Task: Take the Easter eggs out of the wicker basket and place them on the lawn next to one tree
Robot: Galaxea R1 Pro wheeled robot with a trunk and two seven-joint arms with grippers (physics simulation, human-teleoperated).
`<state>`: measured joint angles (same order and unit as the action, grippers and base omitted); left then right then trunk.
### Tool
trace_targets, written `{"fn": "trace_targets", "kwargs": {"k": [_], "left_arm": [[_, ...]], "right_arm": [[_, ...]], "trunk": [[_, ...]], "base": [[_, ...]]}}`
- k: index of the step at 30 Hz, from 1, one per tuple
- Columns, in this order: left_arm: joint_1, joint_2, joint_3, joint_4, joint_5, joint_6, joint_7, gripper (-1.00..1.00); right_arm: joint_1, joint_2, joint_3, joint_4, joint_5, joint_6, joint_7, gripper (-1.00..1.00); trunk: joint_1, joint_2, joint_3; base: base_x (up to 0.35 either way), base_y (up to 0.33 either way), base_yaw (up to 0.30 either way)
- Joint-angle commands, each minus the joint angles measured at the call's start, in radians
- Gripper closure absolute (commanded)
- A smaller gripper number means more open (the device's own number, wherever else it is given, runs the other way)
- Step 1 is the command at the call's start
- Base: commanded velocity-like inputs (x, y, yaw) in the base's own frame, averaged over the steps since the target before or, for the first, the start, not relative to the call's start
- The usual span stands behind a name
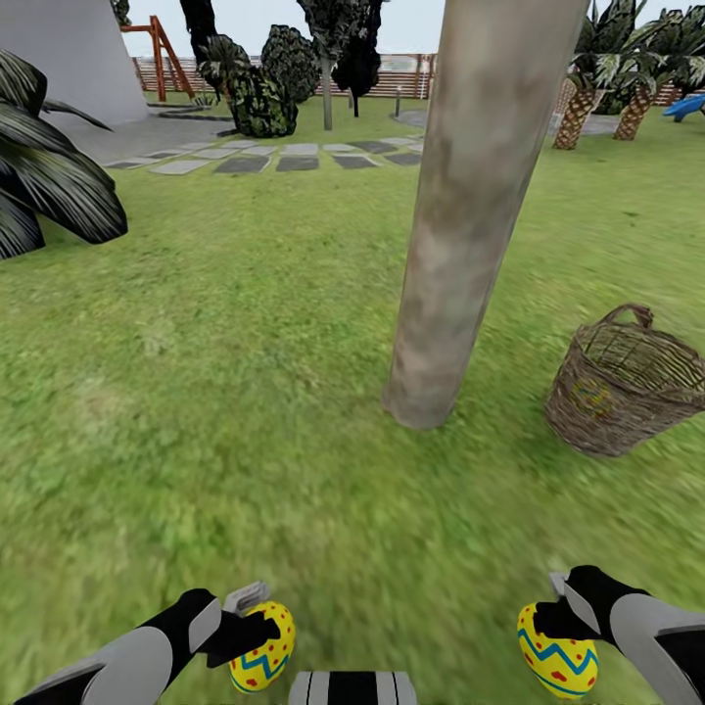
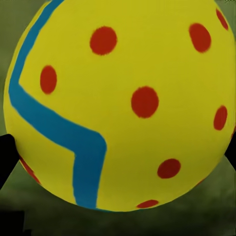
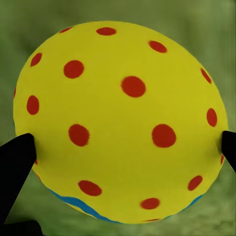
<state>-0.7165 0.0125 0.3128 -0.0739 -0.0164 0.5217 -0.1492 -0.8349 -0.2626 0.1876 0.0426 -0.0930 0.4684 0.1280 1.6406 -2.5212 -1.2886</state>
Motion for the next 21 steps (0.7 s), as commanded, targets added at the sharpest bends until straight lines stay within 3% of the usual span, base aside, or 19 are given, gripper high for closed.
{"fn": "trace_targets", "kwargs": {"k": [1,16,17,18,19,21], "left_arm": [[0.002,0.0,-0.008,-0.004,-0.014,-0.077,-0.001,1.0],[0.002,-0.006,-0.008,-0.004,-0.013,-0.077,0.0,1.0],[0.002,-0.006,-0.008,-0.004,-0.014,-0.077,0.0,-1.0],[0.002,-0.006,-0.008,-0.004,-0.013,-0.077,0.0,-1.0],[0.002,-0.005,-0.008,-0.004,-0.012,-0.077,0.0,-1.0],[0.002,-0.005,-0.008,-0.004,-0.011,-0.077,0.0,-1.0]], "right_arm": [[-0.001,0.0,0.009,0.002,-0.01,0.0,0.004,1.0],[-0.001,-0.001,0.009,0.002,-0.011,-0.001,0.004,1.0],[-0.001,-0.001,0.009,0.002,-0.011,-0.001,0.004,1.0],[-0.001,-0.001,0.009,0.002,-0.01,-0.001,0.004,1.0],[-0.001,-0.001,0.009,0.002,-0.01,-0.001,0.004,-1.0],[-0.001,-0.001,0.009,0.002,-0.01,-0.001,0.004,-1.0]], "trunk": [[0.0,0.0,-0.003],[0.0,0.0,-0.021],[0.0,0.0,-0.021],[0.0,0.0,-0.021],[0.0,0.0,-0.021],[0.0,0.0,-0.021]], "base": [[0.0,0.0,0.0],[0.0,0.0,0.0],[0.0,0.0,0.0],[0.0,0.0,0.0],[0.0,0.0,0.0],[0.0,0.0,0.0]]}}
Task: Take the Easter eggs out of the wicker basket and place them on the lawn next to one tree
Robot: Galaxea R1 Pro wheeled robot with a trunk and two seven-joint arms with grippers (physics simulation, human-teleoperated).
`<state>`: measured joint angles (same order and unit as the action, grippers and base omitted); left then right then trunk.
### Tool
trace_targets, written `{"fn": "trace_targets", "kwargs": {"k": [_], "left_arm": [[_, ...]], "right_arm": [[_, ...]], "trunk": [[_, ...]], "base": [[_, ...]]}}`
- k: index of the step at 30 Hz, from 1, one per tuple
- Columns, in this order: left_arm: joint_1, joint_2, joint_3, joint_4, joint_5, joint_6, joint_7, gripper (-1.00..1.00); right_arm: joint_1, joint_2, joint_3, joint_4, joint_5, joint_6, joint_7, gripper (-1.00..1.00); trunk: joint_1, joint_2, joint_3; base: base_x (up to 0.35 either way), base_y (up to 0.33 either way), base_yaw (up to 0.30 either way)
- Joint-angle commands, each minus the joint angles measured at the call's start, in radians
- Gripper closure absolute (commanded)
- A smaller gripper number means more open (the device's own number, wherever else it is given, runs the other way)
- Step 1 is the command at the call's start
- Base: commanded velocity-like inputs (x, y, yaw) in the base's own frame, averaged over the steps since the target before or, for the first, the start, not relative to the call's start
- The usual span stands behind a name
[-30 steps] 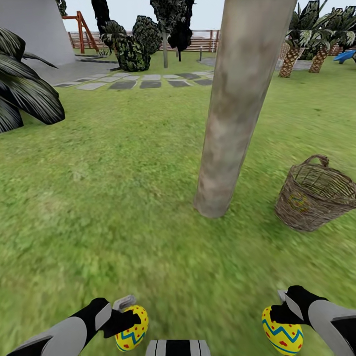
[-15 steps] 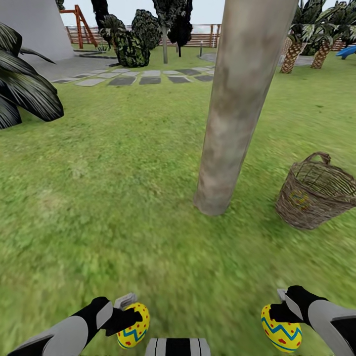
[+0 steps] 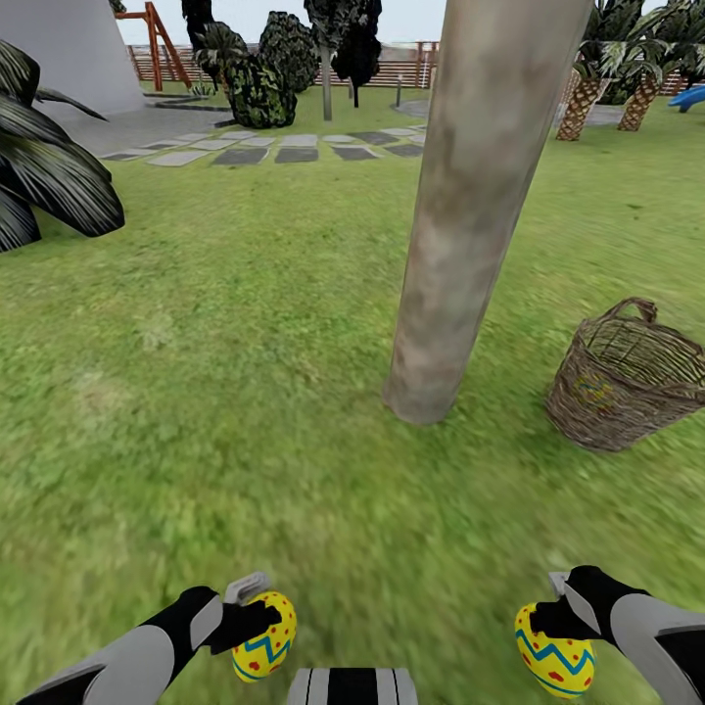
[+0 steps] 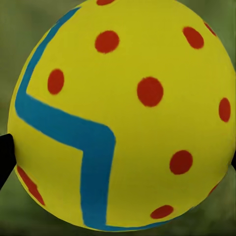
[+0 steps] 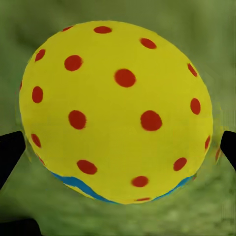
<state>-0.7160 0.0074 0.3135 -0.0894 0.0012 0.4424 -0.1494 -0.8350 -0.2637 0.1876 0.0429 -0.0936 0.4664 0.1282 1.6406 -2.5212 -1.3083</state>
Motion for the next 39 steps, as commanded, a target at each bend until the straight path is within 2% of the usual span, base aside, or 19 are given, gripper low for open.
{"fn": "trace_targets", "kwargs": {"k": [1,15,26,29,39], "left_arm": [[0.001,0.0,-0.008,0.011,-0.029,0.002,0.0,-1.0],[0.001,-0.002,-0.008,0.011,-0.029,0.002,0.001,-1.0],[0.001,-0.003,-0.008,0.011,-0.027,0.002,0.001,-1.0],[0.001,-0.004,-0.008,0.011,-0.028,0.002,0.001,-1.0],[0.001,-0.009,-0.008,0.011,-0.029,0.002,0.001,-1.0]], "right_arm": [[-0.001,0.0,0.009,0.002,-0.01,0.001,0.004,-1.0],[-0.001,0.0,0.009,0.002,-0.011,0.001,0.004,-1.0],[-0.001,0.0,0.009,0.002,-0.011,0.001,0.004,-1.0],[-0.001,0.0,0.009,0.002,-0.011,0.001,0.004,-1.0],[-0.001,0.0,0.009,0.002,-0.011,0.001,0.004,-1.0]], "trunk": [[0.0,0.0,-0.001],[0.0,0.0,-0.001],[0.005,-0.003,-0.043],[0.005,-0.003,-0.043],[0.001,0.0,-0.005]], "base": [[0.0,0.0,0.0],[0.0,0.0,0.0],[0.0,0.0,0.0],[0.0,0.0,0.0],[0.0,0.0,0.0]]}}
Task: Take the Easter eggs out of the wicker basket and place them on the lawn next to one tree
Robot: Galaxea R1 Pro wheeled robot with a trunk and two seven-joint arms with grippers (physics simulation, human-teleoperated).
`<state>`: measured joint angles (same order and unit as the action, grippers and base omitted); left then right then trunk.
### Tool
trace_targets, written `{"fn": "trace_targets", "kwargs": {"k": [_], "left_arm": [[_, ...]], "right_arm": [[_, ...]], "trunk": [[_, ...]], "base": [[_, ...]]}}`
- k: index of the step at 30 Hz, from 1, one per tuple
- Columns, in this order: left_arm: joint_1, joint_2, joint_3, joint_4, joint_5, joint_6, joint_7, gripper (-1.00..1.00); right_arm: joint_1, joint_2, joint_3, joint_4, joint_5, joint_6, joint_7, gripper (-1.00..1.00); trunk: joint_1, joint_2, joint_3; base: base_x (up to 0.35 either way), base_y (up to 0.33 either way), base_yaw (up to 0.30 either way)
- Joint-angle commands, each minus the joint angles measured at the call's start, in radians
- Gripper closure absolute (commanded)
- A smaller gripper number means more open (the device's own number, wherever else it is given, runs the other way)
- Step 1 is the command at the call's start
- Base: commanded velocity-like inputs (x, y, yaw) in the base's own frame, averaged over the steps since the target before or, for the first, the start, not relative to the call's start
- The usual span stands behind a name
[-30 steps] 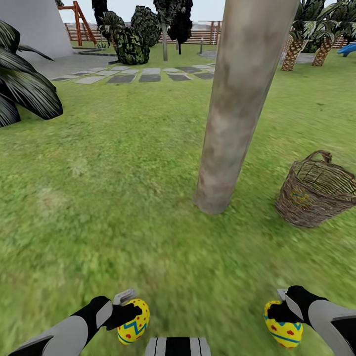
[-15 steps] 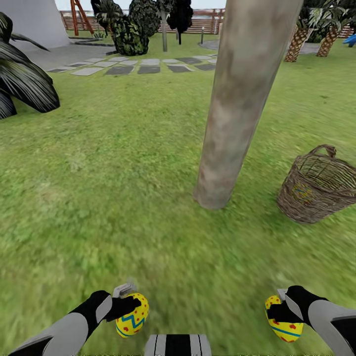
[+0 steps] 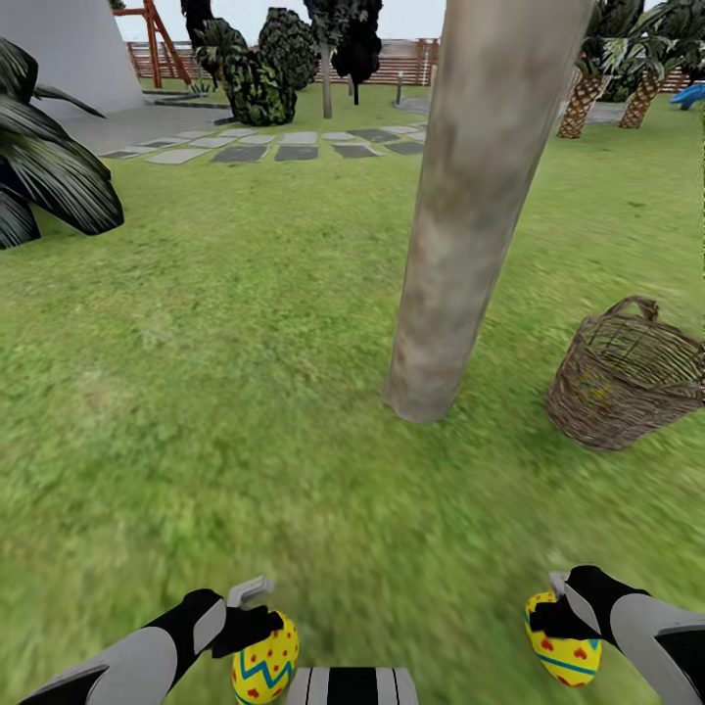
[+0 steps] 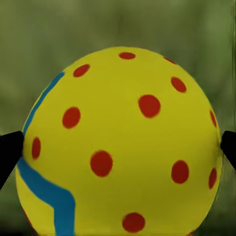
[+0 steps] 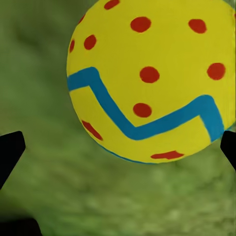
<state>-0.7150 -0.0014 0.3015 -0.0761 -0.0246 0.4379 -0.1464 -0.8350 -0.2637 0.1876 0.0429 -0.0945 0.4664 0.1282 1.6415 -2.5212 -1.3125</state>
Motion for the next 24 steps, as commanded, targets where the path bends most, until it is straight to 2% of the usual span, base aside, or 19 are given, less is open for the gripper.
{"fn": "trace_targets", "kwargs": {"k": [1,24], "left_arm": [[0.0,0.0,0.004,-0.002,-0.003,0.007,-0.002,-1.0],[0.0,0.001,0.005,-0.002,-0.003,0.007,0.0,-1.0]], "right_arm": [[-0.001,0.001,0.009,0.002,-0.01,0.001,0.004,-1.0],[-0.001,0.003,0.009,0.002,-0.008,0.001,0.004,-1.0]], "trunk": [[-0.001,0.0,0.003],[-0.011,0.005,0.092]], "base": [[0.0,0.0,0.0],[0.0,0.0,0.0]]}}
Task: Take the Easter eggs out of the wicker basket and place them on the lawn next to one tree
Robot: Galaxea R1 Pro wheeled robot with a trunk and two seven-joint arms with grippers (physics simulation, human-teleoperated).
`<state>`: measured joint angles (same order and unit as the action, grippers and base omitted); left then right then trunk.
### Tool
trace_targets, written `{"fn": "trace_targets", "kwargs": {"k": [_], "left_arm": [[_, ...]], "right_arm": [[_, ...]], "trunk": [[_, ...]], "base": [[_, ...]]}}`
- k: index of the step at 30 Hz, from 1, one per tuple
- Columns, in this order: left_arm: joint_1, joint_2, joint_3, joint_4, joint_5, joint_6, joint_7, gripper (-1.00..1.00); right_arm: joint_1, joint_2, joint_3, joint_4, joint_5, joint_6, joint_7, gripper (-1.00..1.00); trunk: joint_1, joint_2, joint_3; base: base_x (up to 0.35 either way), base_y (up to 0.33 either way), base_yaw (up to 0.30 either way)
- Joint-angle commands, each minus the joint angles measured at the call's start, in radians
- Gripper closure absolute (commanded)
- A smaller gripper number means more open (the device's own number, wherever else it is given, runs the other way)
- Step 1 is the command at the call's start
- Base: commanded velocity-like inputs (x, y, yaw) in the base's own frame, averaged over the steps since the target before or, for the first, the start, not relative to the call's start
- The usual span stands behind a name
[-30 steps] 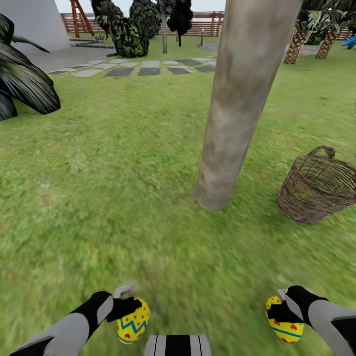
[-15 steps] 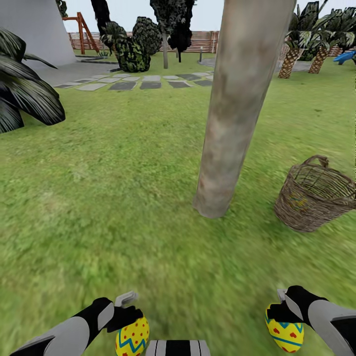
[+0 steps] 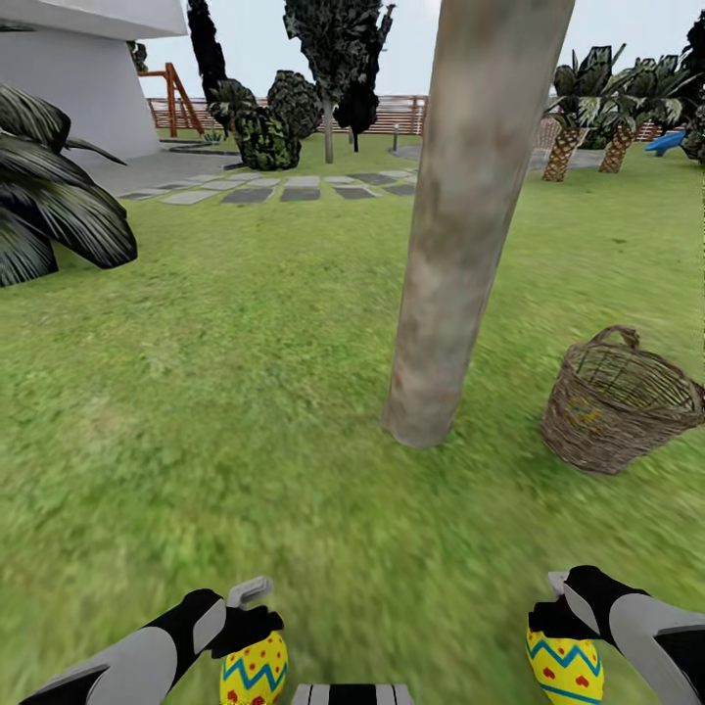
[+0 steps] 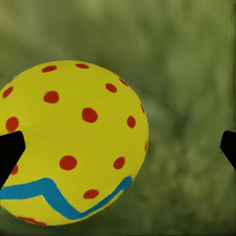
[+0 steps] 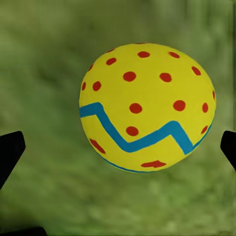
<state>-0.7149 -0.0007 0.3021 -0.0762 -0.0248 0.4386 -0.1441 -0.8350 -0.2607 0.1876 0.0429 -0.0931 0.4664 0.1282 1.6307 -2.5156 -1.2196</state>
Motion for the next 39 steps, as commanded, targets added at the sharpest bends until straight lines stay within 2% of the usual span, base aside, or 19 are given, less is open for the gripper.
{"fn": "trace_targets", "kwargs": {"k": [1,7,18,39], "left_arm": [[0.0,0.0,0.005,-0.002,-0.003,0.006,0.0,-1.0],[0.0,0.001,0.006,-0.002,-0.001,0.006,0.001,-1.0],[0.0,-0.001,0.006,-0.002,-0.001,0.006,0.001,-1.0],[0.0,-0.005,0.006,-0.002,-0.003,0.006,0.001,-1.0]], "right_arm": [[-0.001,0.0,0.009,0.002,-0.01,0.001,0.004,-1.0],[-0.001,0.0,0.009,0.002,-0.01,0.001,0.004,-1.0],[-0.001,0.0,0.009,0.002,-0.011,0.0,0.004,-1.0],[-0.001,0.0,0.009,0.003,-0.011,-0.001,0.004,-1.0]], "trunk": [[-0.001,0.0,0.003],[-0.003,0.001,0.026],[-0.008,0.004,0.069],[-0.018,0.009,0.184]], "base": [[0.0,0.0,0.0],[-0.027,0.0,0.0],[-0.33,0.0,0.0],[-0.345,0.0,0.0]]}}
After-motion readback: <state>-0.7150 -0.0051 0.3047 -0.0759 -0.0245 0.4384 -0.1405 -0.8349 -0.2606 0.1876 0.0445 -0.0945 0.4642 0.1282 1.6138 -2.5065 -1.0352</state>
